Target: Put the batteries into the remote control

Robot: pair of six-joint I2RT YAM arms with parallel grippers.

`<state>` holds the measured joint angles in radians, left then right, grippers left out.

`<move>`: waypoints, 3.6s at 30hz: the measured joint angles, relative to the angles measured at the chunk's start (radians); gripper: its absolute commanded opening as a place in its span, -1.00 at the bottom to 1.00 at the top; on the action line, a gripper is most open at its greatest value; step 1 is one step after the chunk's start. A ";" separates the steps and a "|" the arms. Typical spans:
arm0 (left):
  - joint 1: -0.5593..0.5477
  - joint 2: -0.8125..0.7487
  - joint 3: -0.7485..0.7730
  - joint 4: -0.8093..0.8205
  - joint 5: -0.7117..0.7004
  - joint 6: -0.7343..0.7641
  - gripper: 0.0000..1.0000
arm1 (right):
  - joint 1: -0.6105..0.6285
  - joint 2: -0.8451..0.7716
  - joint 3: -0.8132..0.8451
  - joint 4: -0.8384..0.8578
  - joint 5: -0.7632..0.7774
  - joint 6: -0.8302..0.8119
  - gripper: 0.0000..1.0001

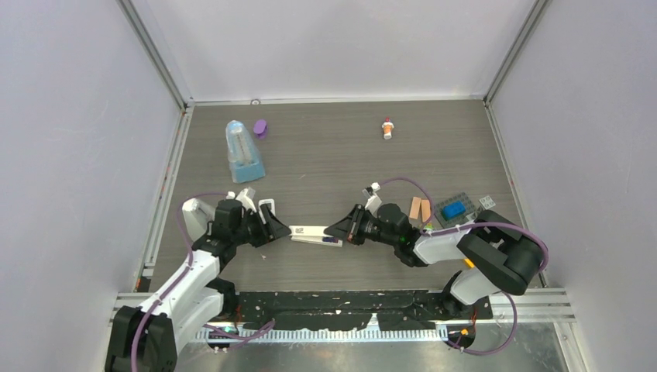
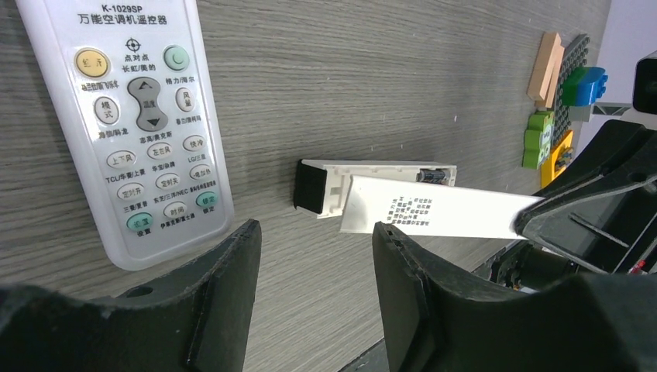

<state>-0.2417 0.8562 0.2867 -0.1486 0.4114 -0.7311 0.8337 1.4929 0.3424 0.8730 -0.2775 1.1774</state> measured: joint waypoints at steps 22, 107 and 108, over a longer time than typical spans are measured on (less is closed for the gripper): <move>0.000 0.121 -0.026 0.156 0.020 -0.028 0.00 | -0.006 0.066 -0.003 0.008 0.034 0.034 -0.90; -0.155 0.342 0.077 0.172 -0.056 0.036 -0.34 | -0.036 0.003 0.144 -0.508 0.038 -0.021 -0.66; -0.161 0.343 0.081 0.167 -0.064 0.036 -0.34 | -0.036 0.001 0.145 -0.513 0.040 -0.021 -0.62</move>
<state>-0.4026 1.1988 0.3676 0.0185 0.3473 -0.6949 0.7975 1.4940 0.4870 0.3603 -0.2371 1.1561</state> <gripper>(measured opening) 0.348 0.142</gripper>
